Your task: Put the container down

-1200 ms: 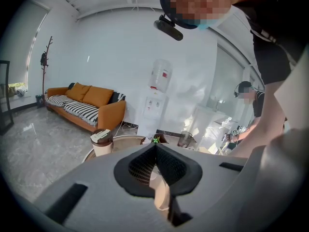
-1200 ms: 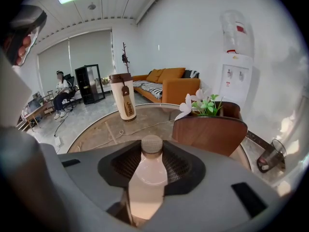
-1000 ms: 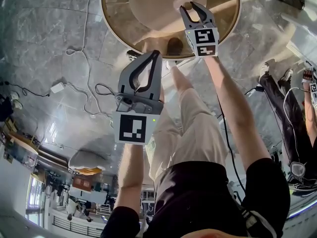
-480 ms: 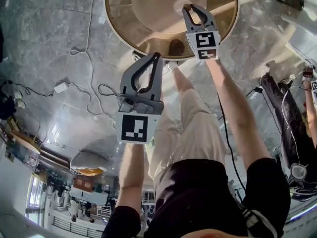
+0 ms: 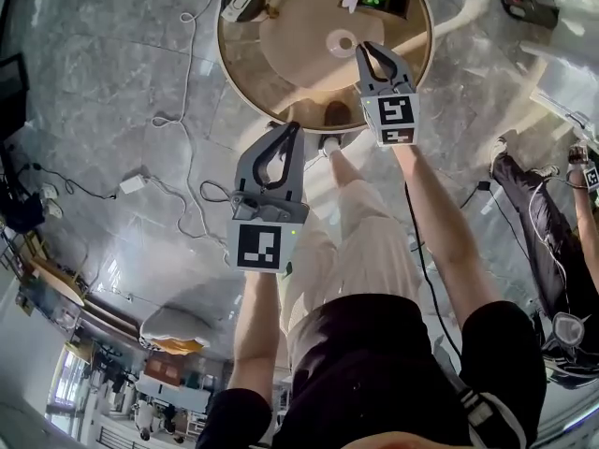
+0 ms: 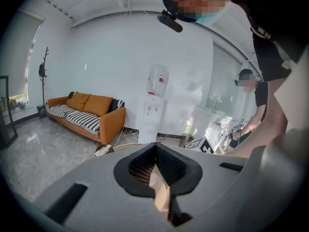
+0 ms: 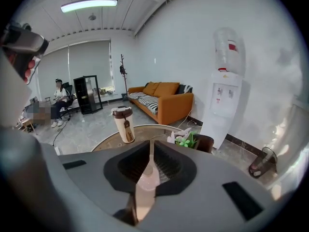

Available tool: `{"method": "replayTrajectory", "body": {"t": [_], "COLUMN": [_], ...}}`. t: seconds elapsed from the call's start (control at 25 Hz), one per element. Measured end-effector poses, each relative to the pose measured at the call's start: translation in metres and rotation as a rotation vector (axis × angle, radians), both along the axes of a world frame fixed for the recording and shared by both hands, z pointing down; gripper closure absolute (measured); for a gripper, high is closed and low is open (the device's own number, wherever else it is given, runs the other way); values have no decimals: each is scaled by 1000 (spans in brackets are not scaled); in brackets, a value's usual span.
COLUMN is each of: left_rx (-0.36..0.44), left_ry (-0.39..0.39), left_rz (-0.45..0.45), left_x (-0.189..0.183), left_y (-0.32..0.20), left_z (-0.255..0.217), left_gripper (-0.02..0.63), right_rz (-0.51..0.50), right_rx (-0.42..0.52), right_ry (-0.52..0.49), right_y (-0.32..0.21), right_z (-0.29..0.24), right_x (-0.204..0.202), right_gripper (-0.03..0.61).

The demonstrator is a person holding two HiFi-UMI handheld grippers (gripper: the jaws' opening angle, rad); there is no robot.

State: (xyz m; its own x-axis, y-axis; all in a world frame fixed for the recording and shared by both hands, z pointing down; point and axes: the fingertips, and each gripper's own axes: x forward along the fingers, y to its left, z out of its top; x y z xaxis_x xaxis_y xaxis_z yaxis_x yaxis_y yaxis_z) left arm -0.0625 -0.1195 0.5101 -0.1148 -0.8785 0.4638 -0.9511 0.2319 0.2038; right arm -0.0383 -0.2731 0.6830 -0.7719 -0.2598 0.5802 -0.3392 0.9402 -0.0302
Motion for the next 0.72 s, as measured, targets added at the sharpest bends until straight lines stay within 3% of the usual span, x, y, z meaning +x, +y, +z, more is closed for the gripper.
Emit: {"method": "replayTrajectory", "body": {"t": [0.4,0.72], "left_rx": [61,101], "left_ry": [-42,-40], "left_rz": [37,101], "left_x": [5,16], "left_y": [-1,26], "left_z": [-62,-105], "left_gripper": [595,595], "right_rz": [30,68], "right_rx": [31,71], "right_ry": [-61,-114], "right_y": [16,48], "right_z": [-99,-181], "right_x": [28,44], "right_gripper": [572,572]}}
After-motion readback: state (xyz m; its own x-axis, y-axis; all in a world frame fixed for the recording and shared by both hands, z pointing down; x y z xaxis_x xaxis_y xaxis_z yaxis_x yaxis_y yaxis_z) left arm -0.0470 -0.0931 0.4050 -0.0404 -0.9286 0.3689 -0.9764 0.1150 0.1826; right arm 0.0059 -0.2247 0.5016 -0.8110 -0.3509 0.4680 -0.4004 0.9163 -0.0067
